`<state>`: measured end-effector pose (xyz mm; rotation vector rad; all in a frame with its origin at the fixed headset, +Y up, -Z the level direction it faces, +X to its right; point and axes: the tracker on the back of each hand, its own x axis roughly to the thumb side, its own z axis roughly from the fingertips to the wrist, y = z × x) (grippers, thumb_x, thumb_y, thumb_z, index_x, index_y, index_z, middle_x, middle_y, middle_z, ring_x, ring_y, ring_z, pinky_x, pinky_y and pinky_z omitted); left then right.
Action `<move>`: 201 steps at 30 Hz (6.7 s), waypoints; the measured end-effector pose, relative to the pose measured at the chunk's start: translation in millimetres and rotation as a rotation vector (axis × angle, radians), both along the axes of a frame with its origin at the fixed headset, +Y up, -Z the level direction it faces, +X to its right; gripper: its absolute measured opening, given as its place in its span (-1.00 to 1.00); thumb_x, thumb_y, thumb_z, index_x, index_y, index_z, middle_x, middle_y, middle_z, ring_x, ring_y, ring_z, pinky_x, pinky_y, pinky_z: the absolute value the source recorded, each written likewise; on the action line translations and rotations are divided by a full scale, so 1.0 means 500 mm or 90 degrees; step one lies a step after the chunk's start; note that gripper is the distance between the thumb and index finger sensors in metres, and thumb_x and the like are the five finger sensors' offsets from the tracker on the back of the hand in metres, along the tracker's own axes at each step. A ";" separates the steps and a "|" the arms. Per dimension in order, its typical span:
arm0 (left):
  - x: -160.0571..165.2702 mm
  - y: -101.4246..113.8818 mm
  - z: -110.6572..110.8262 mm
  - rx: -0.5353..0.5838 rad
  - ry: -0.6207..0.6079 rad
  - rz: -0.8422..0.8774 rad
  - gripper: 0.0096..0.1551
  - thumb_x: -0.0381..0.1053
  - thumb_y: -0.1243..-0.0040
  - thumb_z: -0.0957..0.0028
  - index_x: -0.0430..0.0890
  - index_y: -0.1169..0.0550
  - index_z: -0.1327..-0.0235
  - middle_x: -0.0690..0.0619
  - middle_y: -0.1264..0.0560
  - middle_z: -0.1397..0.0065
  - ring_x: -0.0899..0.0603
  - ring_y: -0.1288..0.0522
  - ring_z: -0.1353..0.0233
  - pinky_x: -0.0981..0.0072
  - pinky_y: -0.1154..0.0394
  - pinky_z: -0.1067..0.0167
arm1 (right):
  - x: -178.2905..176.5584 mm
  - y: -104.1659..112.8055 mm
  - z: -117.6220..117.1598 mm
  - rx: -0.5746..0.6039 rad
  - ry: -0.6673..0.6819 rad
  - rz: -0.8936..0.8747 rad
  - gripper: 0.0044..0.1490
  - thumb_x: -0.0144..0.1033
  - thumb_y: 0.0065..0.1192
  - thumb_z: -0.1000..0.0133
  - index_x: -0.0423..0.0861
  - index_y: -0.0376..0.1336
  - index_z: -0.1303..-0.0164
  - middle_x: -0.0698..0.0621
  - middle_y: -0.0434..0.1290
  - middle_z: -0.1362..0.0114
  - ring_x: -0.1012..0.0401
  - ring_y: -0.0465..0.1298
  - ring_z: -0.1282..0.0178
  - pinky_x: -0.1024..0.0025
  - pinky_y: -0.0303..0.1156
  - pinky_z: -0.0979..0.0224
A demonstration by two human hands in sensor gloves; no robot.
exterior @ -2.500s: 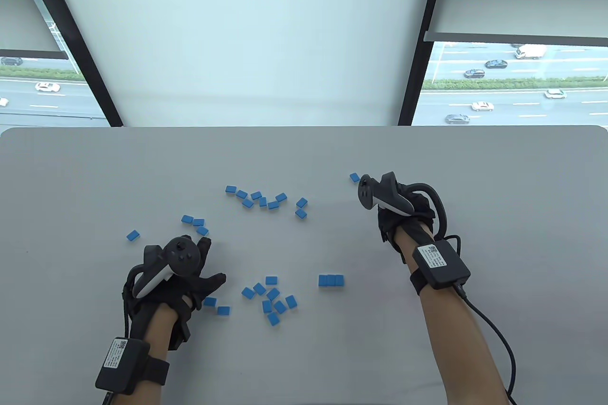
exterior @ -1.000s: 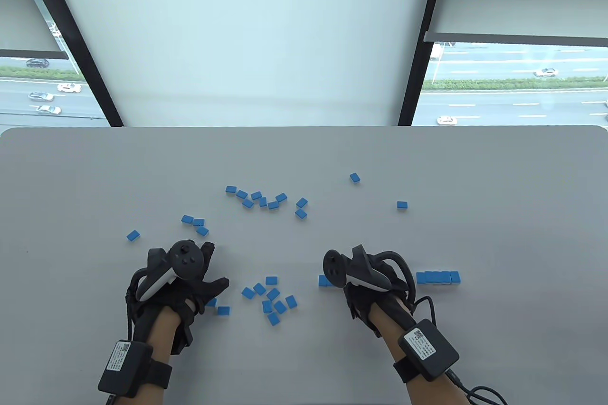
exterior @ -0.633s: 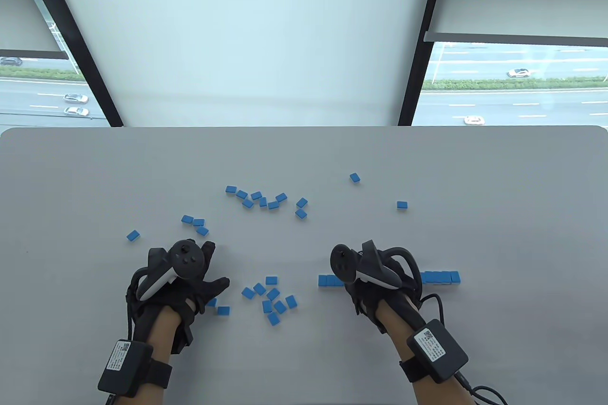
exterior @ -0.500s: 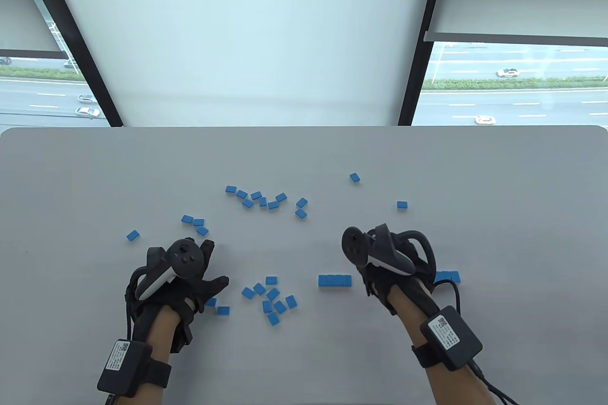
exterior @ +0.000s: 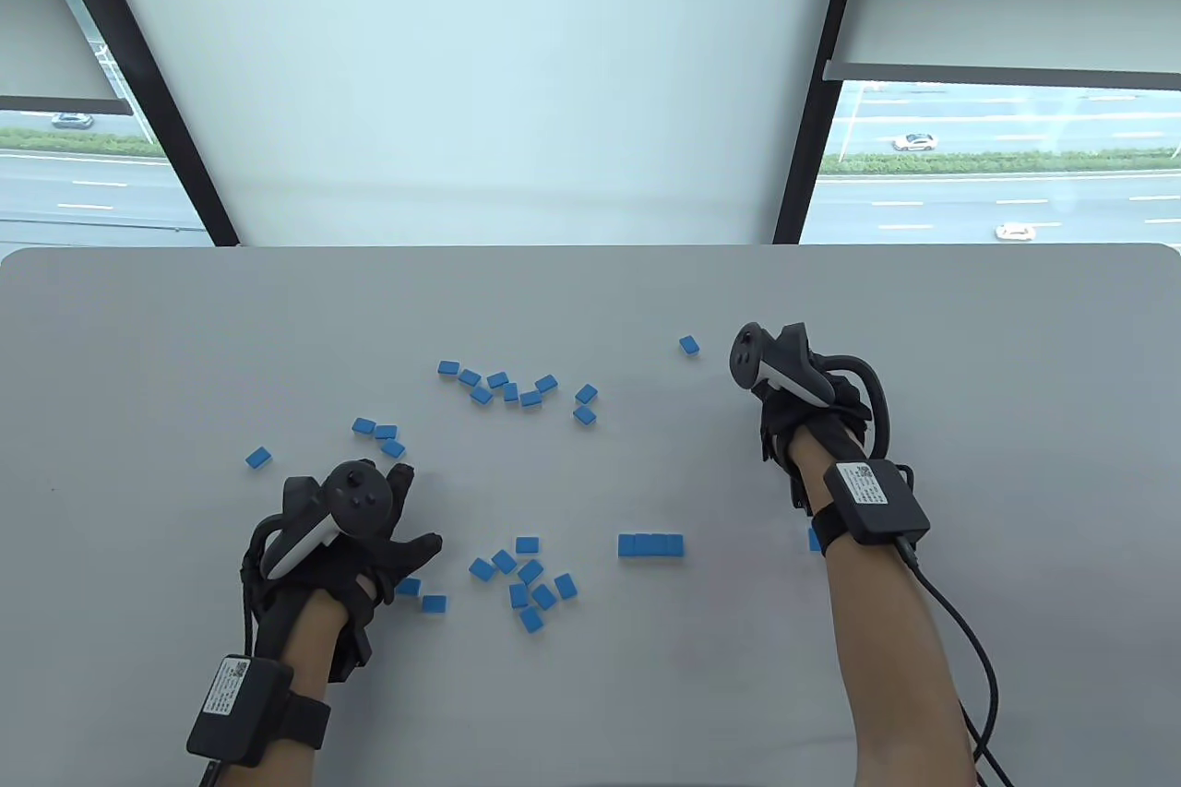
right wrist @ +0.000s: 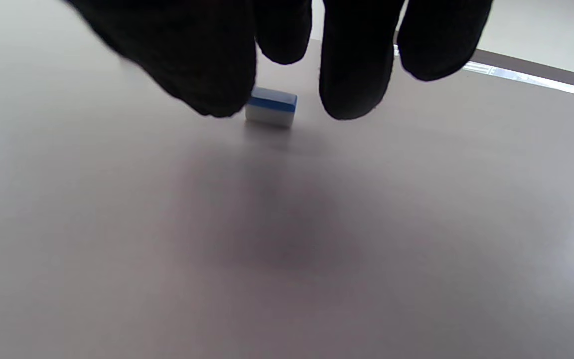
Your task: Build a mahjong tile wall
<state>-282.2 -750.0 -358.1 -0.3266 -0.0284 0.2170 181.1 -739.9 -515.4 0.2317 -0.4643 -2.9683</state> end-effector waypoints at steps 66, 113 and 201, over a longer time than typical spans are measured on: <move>0.007 0.008 0.009 -0.001 -0.002 0.016 0.10 0.53 -0.08 0.16 0.17 -0.04 -0.63 -0.09 0.08 -0.72 -0.44 0.09 -0.65 -0.58 0.12 -0.37 | -0.189 -0.004 0.302 0.023 0.233 0.002 -0.26 -0.22 0.48 0.12 -0.08 0.25 -0.27 0.01 0.51 -0.12 0.11 0.63 0.26 0.06 0.56 0.03; 0.012 0.009 0.014 -0.013 0.003 -0.013 0.10 0.53 -0.08 0.16 0.17 -0.04 -0.63 -0.09 0.08 -0.72 -0.44 0.09 -0.65 -0.59 0.12 -0.37 | -0.360 0.012 0.389 0.093 0.436 -0.100 -0.12 -0.07 0.48 0.13 0.06 0.15 -0.39 0.02 0.37 -0.32 0.10 0.55 0.08 0.05 0.47 -0.17; 0.010 -0.001 0.008 -0.023 0.004 -0.023 0.10 0.53 -0.07 0.16 0.17 -0.04 -0.63 -0.09 0.08 -0.72 -0.45 0.08 -0.65 -0.59 0.12 -0.37 | -0.428 -0.025 0.427 0.058 0.501 -0.094 -0.24 -0.15 0.47 0.10 0.00 0.24 -0.31 -0.01 0.42 -0.30 0.06 0.58 -0.01 -0.01 0.47 -0.27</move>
